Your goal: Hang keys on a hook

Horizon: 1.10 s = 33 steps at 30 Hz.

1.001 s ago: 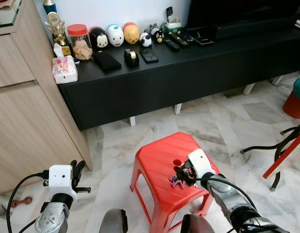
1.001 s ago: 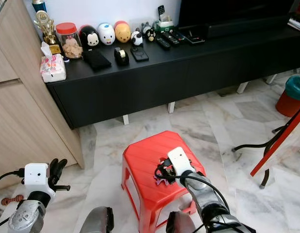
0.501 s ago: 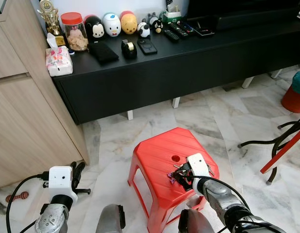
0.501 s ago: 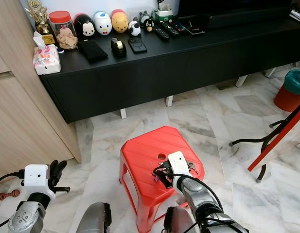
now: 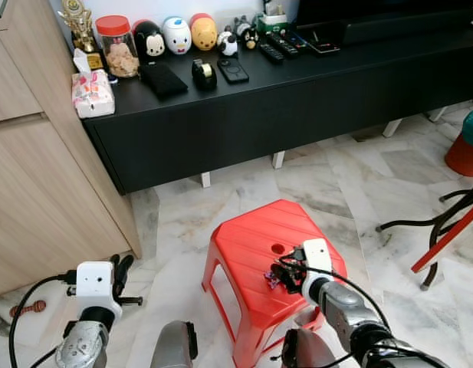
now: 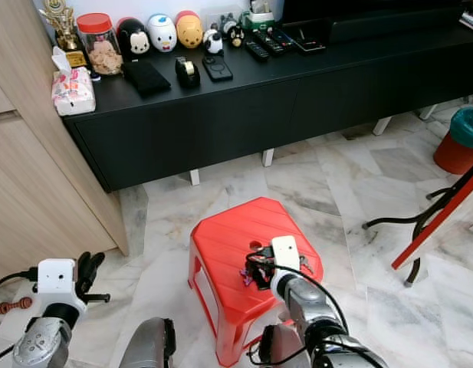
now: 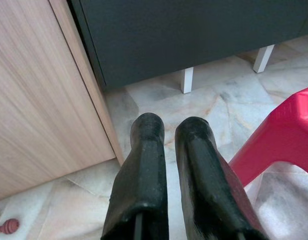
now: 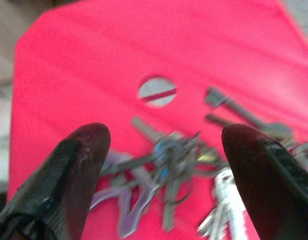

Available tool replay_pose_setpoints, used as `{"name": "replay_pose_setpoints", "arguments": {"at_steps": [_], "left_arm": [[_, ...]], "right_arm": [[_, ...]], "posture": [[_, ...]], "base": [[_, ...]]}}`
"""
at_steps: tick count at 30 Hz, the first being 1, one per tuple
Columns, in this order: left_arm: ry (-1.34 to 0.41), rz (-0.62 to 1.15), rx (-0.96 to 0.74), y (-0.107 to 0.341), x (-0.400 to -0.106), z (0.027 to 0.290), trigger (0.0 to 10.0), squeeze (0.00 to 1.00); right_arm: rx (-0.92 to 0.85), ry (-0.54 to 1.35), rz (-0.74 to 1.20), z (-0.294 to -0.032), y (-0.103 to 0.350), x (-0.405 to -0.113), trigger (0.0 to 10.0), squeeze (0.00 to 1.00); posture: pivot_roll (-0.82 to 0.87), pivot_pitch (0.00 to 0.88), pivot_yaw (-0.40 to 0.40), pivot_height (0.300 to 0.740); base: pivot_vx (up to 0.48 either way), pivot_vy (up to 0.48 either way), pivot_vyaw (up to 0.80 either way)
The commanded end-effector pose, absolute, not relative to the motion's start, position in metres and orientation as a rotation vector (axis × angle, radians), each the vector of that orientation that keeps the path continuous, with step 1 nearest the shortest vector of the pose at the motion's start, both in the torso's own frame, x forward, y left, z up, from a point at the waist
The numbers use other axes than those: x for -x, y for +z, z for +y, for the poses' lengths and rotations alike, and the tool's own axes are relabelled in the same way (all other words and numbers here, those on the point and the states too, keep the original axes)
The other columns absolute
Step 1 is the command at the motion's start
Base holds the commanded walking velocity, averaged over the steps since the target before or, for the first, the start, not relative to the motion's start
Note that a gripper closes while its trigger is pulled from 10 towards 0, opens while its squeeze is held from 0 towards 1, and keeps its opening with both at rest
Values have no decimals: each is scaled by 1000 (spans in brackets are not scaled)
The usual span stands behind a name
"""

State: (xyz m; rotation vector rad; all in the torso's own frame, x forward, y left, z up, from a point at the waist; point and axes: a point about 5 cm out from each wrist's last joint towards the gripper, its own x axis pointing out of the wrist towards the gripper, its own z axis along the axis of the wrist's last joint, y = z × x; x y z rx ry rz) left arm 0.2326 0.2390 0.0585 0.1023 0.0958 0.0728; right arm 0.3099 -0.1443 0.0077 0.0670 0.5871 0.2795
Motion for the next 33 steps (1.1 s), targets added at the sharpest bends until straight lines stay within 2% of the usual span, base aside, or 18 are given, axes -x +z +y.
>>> {"name": "replay_pose_setpoints", "arguments": {"at_steps": [1,2,5,8,9,10,13,14,16,19,26,28,33], "left_arm": [[75,116,-108,55,-230,239,10000,0],[76,115,-108,55,-231,239,10000,0],[79,114,-108,55,-231,240,10000,0],[81,115,-108,55,-231,240,10000,0],[81,115,-108,54,-231,240,10000,0],[81,115,-107,55,-232,239,10000,0],[81,115,-107,54,-233,239,10000,0],[81,114,-106,55,-233,239,10000,0],[81,113,-107,55,-233,239,10000,0],[82,112,-109,55,-234,240,10000,0],[89,113,-111,55,-233,242,10000,0],[88,115,-111,55,-232,242,10000,0],[87,115,-111,55,-232,242,10000,0]], "right_arm": [[-85,267,575,-145,11,-314,10000,0],[-198,236,561,-145,16,-318,10000,0],[-250,219,525,-147,20,-321,10000,0],[-483,106,511,-151,22,-323,10000,0],[-642,19,523,-155,19,-322,10000,0],[-708,-7,525,-157,17,-319,10000,0],[-597,35,530,-156,13,-315,10000,0],[-455,76,560,-157,9,-311,10000,0],[-388,89,573,-158,7,-310,10000,0],[-89,196,552,-160,11,-311,10000,0],[402,457,506,-174,31,-322,10000,0],[472,497,516,-178,33,-323,10000,0],[519,581,562,-185,33,-321,10000,0]], "posture": [[180,137,-63,612],[176,137,-67,612],[173,136,-68,612],[171,136,-68,612],[167,135,-69,612],[165,135,-68,612],[168,135,-65,612],[166,134,-64,612],[166,134,-64,612],[168,133,-65,612],[167,136,-66,612],[166,136,-65,612],[172,140,-64,612]], "base": [[0,0,0],[0,0,0],[0,0,0],[0,0,0],[0,0,0],[0,0,0],[0,0,0],[0,0,0],[0,0,0],[0,0,0],[0,0,0],[0,0,0],[0,0,0]]}}
